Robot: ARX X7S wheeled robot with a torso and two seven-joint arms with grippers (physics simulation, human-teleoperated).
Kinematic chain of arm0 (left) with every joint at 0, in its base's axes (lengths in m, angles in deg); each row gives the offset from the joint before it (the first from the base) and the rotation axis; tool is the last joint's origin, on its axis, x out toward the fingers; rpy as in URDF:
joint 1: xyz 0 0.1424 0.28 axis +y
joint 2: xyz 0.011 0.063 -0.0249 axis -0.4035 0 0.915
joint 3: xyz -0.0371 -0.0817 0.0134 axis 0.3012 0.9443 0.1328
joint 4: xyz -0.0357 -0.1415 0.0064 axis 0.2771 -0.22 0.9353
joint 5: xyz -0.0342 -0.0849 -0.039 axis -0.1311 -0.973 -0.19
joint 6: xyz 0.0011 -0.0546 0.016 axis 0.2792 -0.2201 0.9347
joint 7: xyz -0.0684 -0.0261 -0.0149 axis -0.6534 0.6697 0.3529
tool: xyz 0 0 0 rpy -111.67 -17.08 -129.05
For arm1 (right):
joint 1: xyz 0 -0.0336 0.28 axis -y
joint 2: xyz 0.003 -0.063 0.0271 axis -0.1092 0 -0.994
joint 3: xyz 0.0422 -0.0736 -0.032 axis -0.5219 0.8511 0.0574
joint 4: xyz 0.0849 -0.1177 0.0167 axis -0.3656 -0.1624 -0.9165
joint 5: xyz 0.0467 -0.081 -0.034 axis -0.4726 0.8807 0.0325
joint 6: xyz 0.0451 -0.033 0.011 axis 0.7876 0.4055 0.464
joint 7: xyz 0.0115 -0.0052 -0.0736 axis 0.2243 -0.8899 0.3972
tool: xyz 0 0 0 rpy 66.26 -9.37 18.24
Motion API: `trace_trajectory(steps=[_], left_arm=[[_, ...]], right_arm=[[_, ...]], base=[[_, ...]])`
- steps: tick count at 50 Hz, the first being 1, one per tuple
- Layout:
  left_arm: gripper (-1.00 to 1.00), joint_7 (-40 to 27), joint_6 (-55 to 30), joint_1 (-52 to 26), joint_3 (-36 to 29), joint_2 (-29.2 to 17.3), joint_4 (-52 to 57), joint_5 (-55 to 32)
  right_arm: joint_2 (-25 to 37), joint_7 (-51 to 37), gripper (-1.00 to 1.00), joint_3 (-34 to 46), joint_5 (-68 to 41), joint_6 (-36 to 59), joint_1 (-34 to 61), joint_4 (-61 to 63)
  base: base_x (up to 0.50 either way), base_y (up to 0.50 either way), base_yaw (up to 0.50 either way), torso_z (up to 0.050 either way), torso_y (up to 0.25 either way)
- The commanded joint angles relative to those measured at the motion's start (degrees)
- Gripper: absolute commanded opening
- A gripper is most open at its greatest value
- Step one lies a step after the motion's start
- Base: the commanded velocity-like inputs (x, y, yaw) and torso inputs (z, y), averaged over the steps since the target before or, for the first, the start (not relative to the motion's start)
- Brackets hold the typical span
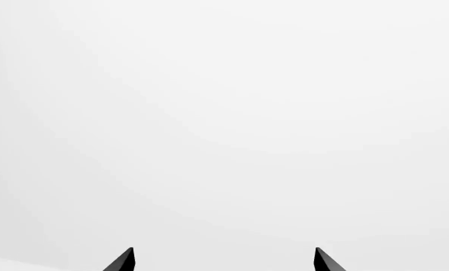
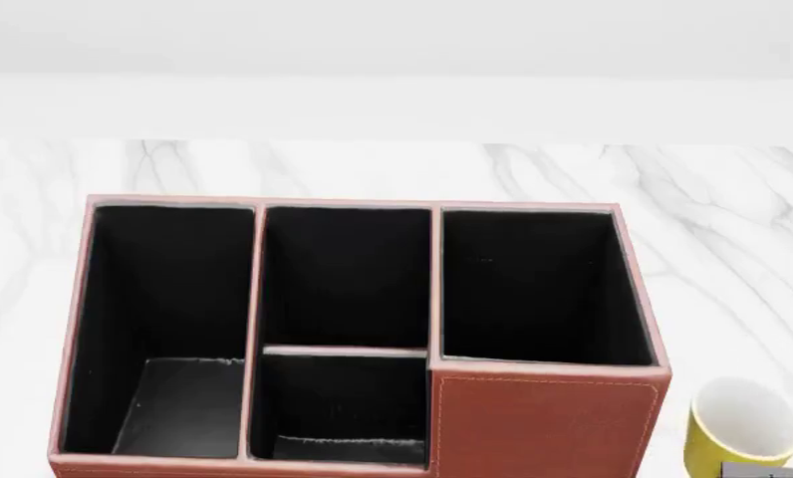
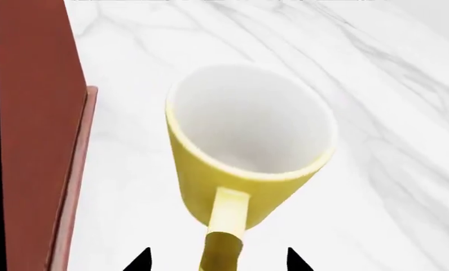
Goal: Pick up the yellow and white mug and place it to the right of the caddy.
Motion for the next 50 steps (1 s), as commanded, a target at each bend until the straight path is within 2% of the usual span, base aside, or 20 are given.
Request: trace_trajectory(steps=[1,11,24,44,50], left_arm=[[1.0,0.0,0.0,0.0,0.3,-0.1,0.0,-0.3],[1.0,0.0,0.0,0.1,-0.1,0.3,0.0,0.0],[1.0,0.0,0.1,0.1,-0.5,0.5,0.0,0.2],[1.0,0.0,0.0,0.0,-0.2,0.5,0.0,-0.2],[1.0,0.0,0.0,0.1,-0.2,0.5,0.0,-0.1]], right_arm=[[0.5,-0.8,1.0,-0.4,0.9,0.0,0.2,0.7],[2.8,-3.3,1.0,-0.1,3.5,-1.1,2.0,5.2],[13.7,-14.1,1.0,1.7,17.3,-5.8,9.2,24.2],[24.4,-22.0,1.0,2.2,30.6,-5.1,16.1,39.8],[29.2,-24.7,1.0,1.9,35.9,-4.0,18.6,46.2]], base=[[0.0,0.0,0.0,0.0,0.0],[0.0,0.0,0.0,0.0,0.0],[0.0,0.0,0.0,0.0,0.0],[0.0,0.0,0.0,0.0,0.0],[0.0,0.0,0.0,0.0,0.0]])
